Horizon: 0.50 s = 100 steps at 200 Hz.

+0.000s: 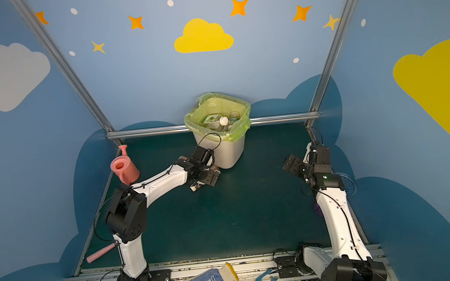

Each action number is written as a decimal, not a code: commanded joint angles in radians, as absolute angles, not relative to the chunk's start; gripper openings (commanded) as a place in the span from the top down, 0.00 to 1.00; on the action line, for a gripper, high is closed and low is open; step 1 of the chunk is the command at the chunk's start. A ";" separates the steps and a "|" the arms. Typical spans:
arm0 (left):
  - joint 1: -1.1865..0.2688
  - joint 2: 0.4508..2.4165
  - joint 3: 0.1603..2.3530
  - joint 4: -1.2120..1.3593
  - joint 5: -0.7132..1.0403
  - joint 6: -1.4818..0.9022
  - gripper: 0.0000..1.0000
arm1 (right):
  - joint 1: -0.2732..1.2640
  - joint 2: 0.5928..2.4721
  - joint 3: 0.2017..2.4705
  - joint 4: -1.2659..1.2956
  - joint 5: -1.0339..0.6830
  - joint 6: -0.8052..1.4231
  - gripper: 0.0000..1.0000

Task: Throw the plastic bottles in the bin
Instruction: 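Withdraw the right gripper while the left gripper reaches toward the brown coffee bottle, then grasp the brown coffee bottle beside the bin with the left gripper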

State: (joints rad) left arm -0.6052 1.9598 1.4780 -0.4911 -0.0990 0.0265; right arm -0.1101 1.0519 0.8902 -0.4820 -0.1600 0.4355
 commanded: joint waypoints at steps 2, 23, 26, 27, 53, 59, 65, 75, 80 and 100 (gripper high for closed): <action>-0.606 2.001 1.523 -0.541 -0.102 0.096 0.02 | -0.123 1.030 0.837 -0.426 -0.202 0.469 0.02; -0.606 2.028 1.539 -0.544 -0.089 0.120 0.04 | -0.135 1.028 0.817 -0.422 -0.211 0.474 0.02; -0.606 2.030 1.540 -0.544 -0.086 0.123 0.04 | -0.136 1.029 0.815 -0.423 -0.213 0.475 0.02; -0.606 2.031 1.540 -0.543 -0.084 0.124 0.04 | -0.136 1.029 0.815 -0.423 -0.214 0.476 0.02; -0.608 2.046 1.546 -0.551 -0.048 0.141 0.10 | -0.144 1.035 0.813 -0.436 -0.221 0.478 0.02; -0.610 2.050 1.545 -0.553 -0.044 0.143 0.13 | -0.144 1.035 0.814 -0.436 -0.222 0.479 0.02; -0.612 2.054 1.544 -0.554 -0.044 0.144 0.14 | -0.143 1.035 0.812 -0.438 -0.224 0.480 0.02; -0.611 2.063 1.542 -0.559 -0.044 0.142 0.14 | -0.147 1.037 0.812 -0.438 -0.225 0.485 0.02; -0.612 2.068 1.542 -0.561 -0.044 0.143 0.15 | -0.147 1.037 0.811 -0.437 -0.225 0.488 0.02; -0.612 2.082 1.550 -0.580 -0.029 0.143 0.22 | -0.147 1.042 0.808 -0.439 -0.233 0.496 0.02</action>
State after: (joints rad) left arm -0.6090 2.0472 1.5230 -0.5323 -0.0578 0.1276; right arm -0.1425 1.0489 0.8135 -0.4511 -0.2123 0.4770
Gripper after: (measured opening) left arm 0.809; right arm 0.981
